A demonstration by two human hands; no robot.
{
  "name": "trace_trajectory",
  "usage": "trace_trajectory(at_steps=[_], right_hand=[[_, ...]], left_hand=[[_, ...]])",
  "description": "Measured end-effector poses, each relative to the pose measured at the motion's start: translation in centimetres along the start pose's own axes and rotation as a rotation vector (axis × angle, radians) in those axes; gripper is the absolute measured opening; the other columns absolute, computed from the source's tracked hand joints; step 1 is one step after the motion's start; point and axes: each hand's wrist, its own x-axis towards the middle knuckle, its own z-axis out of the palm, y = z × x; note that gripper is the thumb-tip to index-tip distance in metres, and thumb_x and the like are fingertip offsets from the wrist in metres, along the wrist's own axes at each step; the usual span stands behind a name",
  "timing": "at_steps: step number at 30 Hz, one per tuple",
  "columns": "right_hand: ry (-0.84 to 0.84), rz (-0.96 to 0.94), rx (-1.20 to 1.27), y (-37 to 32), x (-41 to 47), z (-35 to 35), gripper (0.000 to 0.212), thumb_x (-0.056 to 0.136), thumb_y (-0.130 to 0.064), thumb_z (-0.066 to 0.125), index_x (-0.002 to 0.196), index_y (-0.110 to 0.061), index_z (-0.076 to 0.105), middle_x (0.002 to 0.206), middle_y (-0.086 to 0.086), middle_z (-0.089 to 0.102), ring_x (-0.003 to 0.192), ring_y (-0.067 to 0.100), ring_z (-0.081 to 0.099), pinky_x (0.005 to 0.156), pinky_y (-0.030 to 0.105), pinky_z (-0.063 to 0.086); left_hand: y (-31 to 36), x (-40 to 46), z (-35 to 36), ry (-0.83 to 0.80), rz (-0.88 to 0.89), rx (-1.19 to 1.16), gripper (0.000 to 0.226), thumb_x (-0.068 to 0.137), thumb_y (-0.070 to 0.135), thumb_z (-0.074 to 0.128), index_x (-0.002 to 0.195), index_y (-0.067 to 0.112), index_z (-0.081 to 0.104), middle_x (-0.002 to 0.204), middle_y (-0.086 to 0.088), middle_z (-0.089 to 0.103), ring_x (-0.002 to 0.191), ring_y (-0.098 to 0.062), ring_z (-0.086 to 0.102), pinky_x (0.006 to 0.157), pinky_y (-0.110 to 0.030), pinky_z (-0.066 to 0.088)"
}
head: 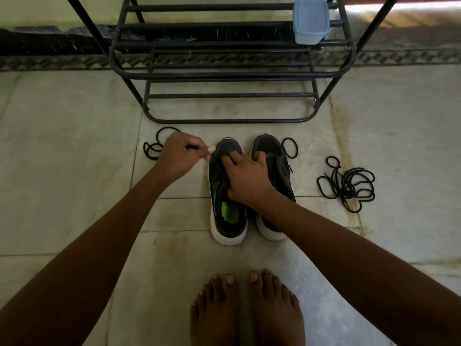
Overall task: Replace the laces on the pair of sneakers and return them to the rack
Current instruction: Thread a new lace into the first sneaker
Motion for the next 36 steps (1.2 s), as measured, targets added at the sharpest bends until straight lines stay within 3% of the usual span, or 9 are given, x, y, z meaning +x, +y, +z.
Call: trace_trajectory(at_steps=[5,11,17,20,22,24,26,31,36], right_hand=[[-0.012,0.002,0.001,0.0,0.1,0.0,0.072,0.070,-0.042,0.069,0.136,-0.018,0.053,0.120,0.002,0.057,0.102,0.027,0.060,0.095,0.048,0.032],[-0.050,-0.016,0.020,0.3,0.3,-0.2,0.069,0.073,-0.044,0.069,0.135,-0.020,0.052,0.122,0.003,0.056,0.105,0.026,0.059,0.098,0.051,0.030],[-0.069,-0.017,0.021,0.2,0.3,-0.5,0.068,0.073,-0.043,0.068,0.135,-0.020,0.051,0.122,0.003,0.056,0.106,0.027,0.059,0.100,0.052,0.029],[-0.079,-0.018,0.011,0.1,0.3,-0.7,0.068,0.074,-0.043,0.068,0.136,-0.021,0.051,0.123,0.003,0.055,0.107,0.027,0.059,0.101,0.053,0.030],[-0.111,-0.030,0.012,0.1,0.4,-1.0,0.068,0.076,-0.044,0.068,0.138,-0.021,0.049,0.124,0.004,0.055,0.108,0.027,0.058,0.103,0.053,0.030],[-0.142,-0.042,0.012,0.2,0.6,-1.6,0.066,0.078,-0.043,0.067,0.137,-0.020,0.050,0.124,0.004,0.055,0.107,0.028,0.059,0.103,0.053,0.031],[-0.160,-0.048,0.011,0.3,0.7,-2.1,0.060,0.081,-0.042,0.064,0.135,-0.020,0.053,0.122,0.003,0.056,0.104,0.029,0.060,0.104,0.053,0.031],[-0.269,-0.043,0.175,1.1,1.0,-3.4,0.049,0.085,-0.037,0.063,0.132,-0.024,0.058,0.124,0.003,0.055,0.114,0.026,0.058,0.107,0.057,0.022],[-0.242,-0.037,0.416,2.3,0.8,-5.3,0.053,0.082,-0.025,0.068,0.135,-0.024,0.061,0.133,0.001,0.060,0.125,0.024,0.052,0.106,0.053,0.025]], left_hand=[[-0.7,-0.4,-1.0,-0.008,-0.092,-0.183,0.035,0.083,0.008,0.076,0.050,0.012,0.066,0.056,-0.020,0.057,0.059,-0.026,0.054,0.077,-0.036,0.048],[-1.5,-1.9,-1.7,-0.016,-0.142,-0.123,0.038,0.090,0.007,0.071,0.054,0.010,0.061,0.046,0.005,0.053,0.047,-0.002,0.047,0.058,-0.013,0.041],[-1.4,-2.7,-2.1,0.023,-0.227,-0.417,0.046,0.088,0.000,0.063,0.045,0.013,0.051,0.046,0.001,0.040,0.041,-0.006,0.032,0.046,-0.018,0.033],[-2.1,-2.9,-1.2,0.041,-0.250,-0.226,0.033,0.096,0.016,0.068,0.063,0.013,0.069,0.053,0.010,0.056,0.046,-0.006,0.041,0.047,-0.017,0.034],[-3.0,-3.0,-0.4,0.015,-0.261,-0.097,0.017,0.096,0.025,0.071,0.083,0.015,0.075,0.072,0.007,0.068,0.062,-0.004,0.057,0.062,-0.019,0.044],[-4.0,-3.2,0.4,-0.016,-0.348,-0.076,0.014,0.094,0.029,0.074,0.103,0.018,0.073,0.091,-0.001,0.069,0.083,-0.008,0.064,0.072,-0.023,0.050],[-4.7,-3.5,1.1,-0.033,-0.425,-0.130,0.019,0.097,0.028,0.071,0.113,0.018,0.069,0.098,-0.003,0.067,0.087,-0.009,0.065,0.066,-0.018,0.052],[-6.5,-4.4,2.0,0.156,-0.581,-0.434,0.019,0.102,0.022,0.059,0.115,0.012,0.070,0.105,-0.012,0.076,0.083,-0.014,0.075,0.072,-0.021,0.055],[-8.4,-5.6,2.8,0.267,-0.569,-0.289,0.013,0.094,0.015,0.072,0.107,0.017,0.072,0.099,-0.007,0.074,0.097,-0.025,0.071,0.078,-0.035,0.056]])
